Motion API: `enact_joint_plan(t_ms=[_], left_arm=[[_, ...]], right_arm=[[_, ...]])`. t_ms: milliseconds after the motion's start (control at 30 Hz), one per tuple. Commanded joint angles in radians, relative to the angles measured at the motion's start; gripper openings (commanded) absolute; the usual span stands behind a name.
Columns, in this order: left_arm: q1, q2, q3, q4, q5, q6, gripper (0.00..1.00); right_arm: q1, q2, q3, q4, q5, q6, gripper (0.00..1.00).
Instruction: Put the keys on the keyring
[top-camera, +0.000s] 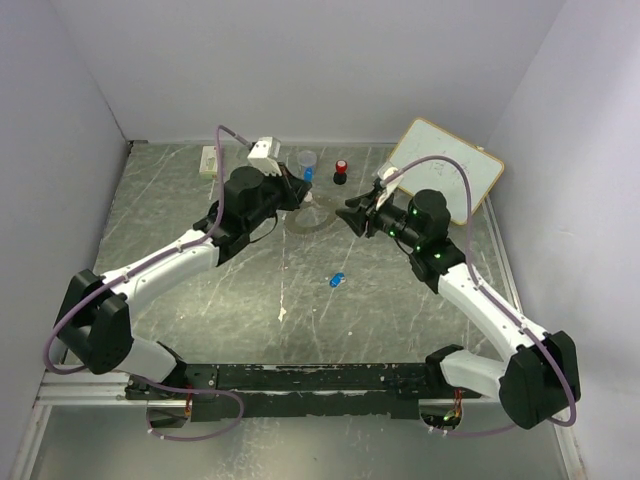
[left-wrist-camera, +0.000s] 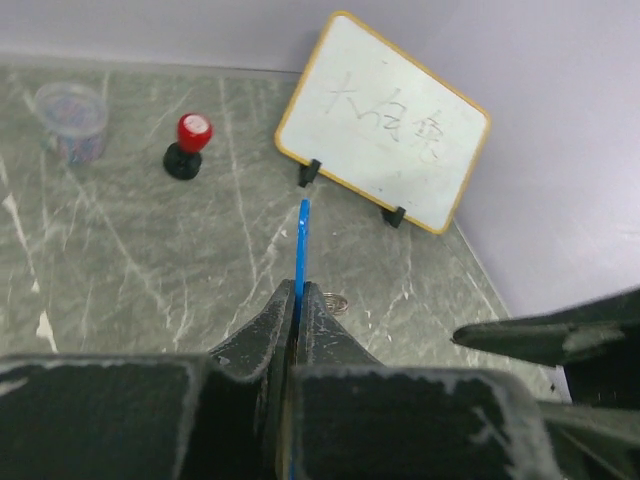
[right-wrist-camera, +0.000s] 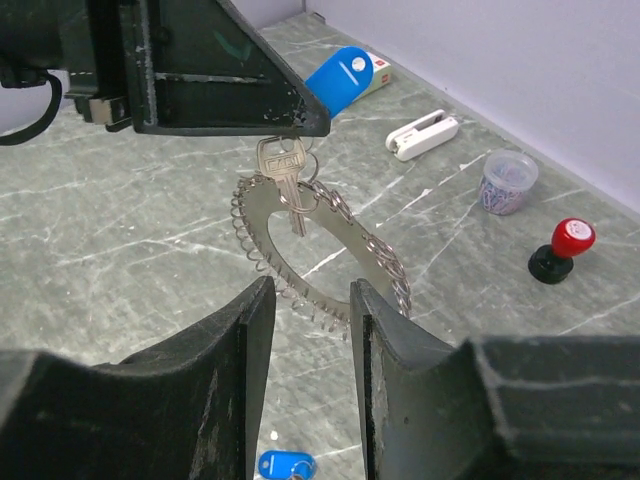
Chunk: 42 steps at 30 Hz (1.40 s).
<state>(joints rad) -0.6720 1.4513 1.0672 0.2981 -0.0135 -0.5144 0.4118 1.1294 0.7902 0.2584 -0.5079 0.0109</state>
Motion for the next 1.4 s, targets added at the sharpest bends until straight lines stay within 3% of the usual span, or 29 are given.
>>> enact_joint_plan(t_ms=[0, 133, 300, 500, 633, 1367], left_arm=[[-0.030, -0.007, 0.075, -0.136, -0.268, -0.240, 0.07], [-0.049, 0.005, 0.127, -0.274, -0.398, -0.374, 0.07], [-0.066, 0.034, 0.209, -0.457, -0.465, -0.505, 0.07], [-0.071, 0.042, 0.264, -0.606, -0.481, -0.661, 0.07], [-0.073, 0.030, 0.260, -0.649, -0.477, -0.749, 0.07], [-0.075, 0.014, 0.243, -0.725, -0.439, -0.961, 0.07]], right_arm=[[0.029, 0.014, -0.039, 0.122, 0.026, 0.042, 0.36], [0.101, 0.042, -0.053, 0.151, 0.063, 0.037, 0.37], [0.196, 0.099, -0.038, 0.152, 0.138, 0.009, 0.37], [0.203, 0.093, -0.128, 0.338, 0.195, 0.039, 0.37], [0.204, 0.095, -0.204, 0.482, 0.212, 0.041, 0.38], [0.216, 0.296, -0.169, 0.719, 0.145, 0.041, 0.33]])
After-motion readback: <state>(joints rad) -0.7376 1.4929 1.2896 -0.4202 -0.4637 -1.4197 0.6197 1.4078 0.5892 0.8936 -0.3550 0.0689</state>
